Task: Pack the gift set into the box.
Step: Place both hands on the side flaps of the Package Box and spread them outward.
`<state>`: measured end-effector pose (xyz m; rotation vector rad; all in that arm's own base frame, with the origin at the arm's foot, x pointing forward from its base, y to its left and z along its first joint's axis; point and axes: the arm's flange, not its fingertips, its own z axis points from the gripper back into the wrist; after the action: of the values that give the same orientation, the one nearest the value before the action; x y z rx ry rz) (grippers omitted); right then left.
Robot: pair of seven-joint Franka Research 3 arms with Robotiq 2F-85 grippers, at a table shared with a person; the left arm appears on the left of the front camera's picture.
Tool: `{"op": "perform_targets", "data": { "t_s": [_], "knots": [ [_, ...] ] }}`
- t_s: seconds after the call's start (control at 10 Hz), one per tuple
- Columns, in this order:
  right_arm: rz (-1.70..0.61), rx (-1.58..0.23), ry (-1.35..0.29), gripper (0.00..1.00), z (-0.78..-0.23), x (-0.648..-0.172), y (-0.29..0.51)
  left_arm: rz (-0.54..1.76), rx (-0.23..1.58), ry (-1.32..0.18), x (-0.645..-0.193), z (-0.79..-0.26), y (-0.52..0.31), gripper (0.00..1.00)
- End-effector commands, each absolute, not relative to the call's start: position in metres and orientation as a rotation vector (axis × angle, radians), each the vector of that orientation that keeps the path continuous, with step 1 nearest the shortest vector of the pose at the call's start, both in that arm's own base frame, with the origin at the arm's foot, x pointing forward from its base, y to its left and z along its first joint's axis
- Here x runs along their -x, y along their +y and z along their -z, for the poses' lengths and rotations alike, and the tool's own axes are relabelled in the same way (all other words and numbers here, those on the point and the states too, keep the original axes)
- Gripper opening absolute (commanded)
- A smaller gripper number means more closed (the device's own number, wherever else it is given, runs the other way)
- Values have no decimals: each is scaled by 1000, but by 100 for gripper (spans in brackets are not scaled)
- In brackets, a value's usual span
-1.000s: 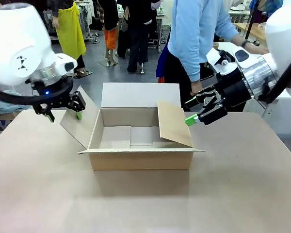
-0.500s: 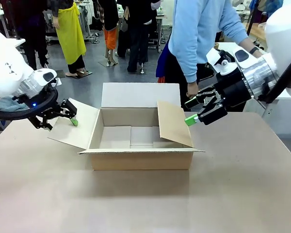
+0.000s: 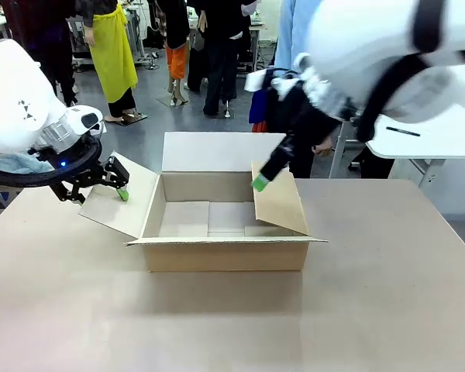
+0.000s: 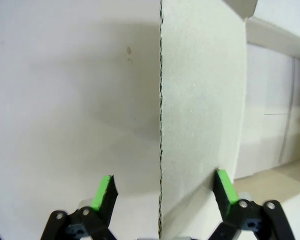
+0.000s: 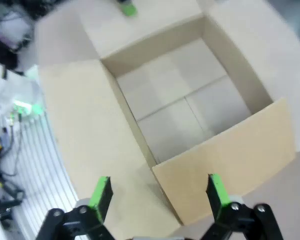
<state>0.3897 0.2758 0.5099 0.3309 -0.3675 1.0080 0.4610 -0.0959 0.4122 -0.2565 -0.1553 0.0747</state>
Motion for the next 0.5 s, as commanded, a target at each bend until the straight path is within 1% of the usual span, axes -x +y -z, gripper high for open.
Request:
{"op": "perform_targets", "data": {
  "t_s": [0.0, 0.1, 0.2, 0.3, 0.4],
  "knots": [
    [-668, -222, 148, 100, -546, -396, 359, -88, 243, -157, -461, -414, -93, 100],
    [-631, -133, 19, 100, -542, -400, 362, -88, 243, -157, -461, -414, -93, 100],
    [-924, -259, -264, 100, -508, -388, 302, -88, 243, -157, -461, -414, -93, 100],
    [-924, -259, -264, 100, -508, -388, 302, -88, 243, -157, -461, -414, -93, 100],
    [-821, -156, -174, 100, -512, -382, 330, -88, 243, -157, -461, -414, -93, 100]
  ]
}}
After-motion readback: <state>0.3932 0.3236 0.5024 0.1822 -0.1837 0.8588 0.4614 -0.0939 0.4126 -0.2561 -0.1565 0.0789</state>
